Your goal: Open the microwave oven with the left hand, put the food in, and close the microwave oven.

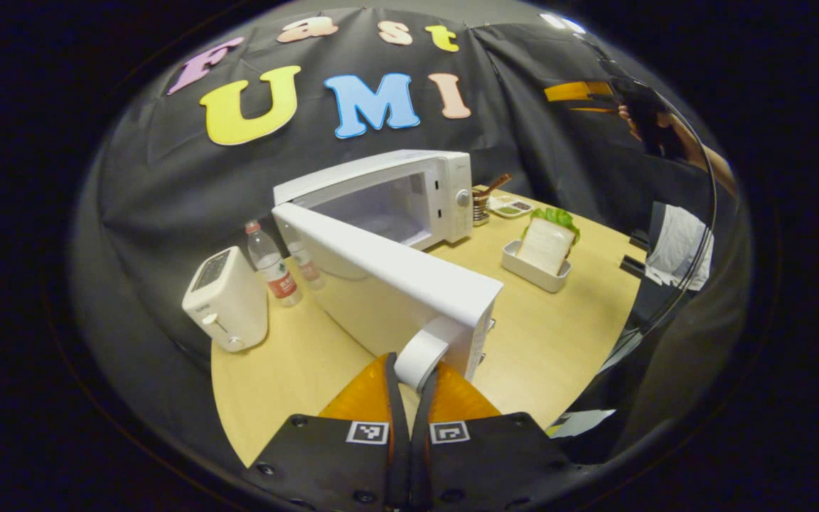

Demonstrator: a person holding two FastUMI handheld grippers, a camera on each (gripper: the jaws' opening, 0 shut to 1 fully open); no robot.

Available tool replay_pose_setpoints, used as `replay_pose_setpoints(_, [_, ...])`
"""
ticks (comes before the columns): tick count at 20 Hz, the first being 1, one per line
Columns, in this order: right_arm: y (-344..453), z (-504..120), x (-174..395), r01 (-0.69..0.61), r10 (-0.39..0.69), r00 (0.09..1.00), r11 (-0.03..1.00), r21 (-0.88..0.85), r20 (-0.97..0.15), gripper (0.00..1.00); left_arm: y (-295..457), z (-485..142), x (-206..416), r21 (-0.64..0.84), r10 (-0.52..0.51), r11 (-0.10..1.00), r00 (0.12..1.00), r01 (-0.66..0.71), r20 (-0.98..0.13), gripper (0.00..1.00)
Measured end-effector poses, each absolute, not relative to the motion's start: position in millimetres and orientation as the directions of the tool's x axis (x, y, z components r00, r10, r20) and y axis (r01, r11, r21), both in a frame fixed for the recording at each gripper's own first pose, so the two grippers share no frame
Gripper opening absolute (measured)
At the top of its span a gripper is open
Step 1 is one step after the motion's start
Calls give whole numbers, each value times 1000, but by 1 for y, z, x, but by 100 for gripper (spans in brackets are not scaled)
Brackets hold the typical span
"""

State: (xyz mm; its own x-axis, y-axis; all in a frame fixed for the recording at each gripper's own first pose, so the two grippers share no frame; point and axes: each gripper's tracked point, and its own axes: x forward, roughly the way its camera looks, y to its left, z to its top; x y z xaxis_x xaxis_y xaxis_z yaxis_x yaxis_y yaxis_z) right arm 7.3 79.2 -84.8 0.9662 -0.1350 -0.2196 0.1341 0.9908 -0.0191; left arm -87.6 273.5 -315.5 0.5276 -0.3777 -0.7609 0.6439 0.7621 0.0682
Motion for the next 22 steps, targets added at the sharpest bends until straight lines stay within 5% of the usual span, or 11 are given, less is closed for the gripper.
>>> replay_pose_setpoints(8, [89,-97,3,127,-138,954,990,-56,-265,97,323,-318,-83,89,-370,733,506,674,-779,7])
replay_pose_setpoints(14, [83,-123,7,69,-91,942,994,-79,-323,97,361,-308,-91,70,-343,796,544,601,-766,29])
replay_pose_setpoints(16, [72,-141,10,59,-83,930,995,-79,-359,97,382,-294,-101,85,-288,849,593,521,-752,50])
replay_pose_setpoints(19, [46,-181,14,66,-89,895,996,-67,-436,98,409,-237,-112,125,-140,949,741,291,-657,100])
replay_pose_setpoints(22, [31,-228,16,62,-51,845,998,4,-533,98,372,-141,-97,72,-54,993,889,97,-455,97])
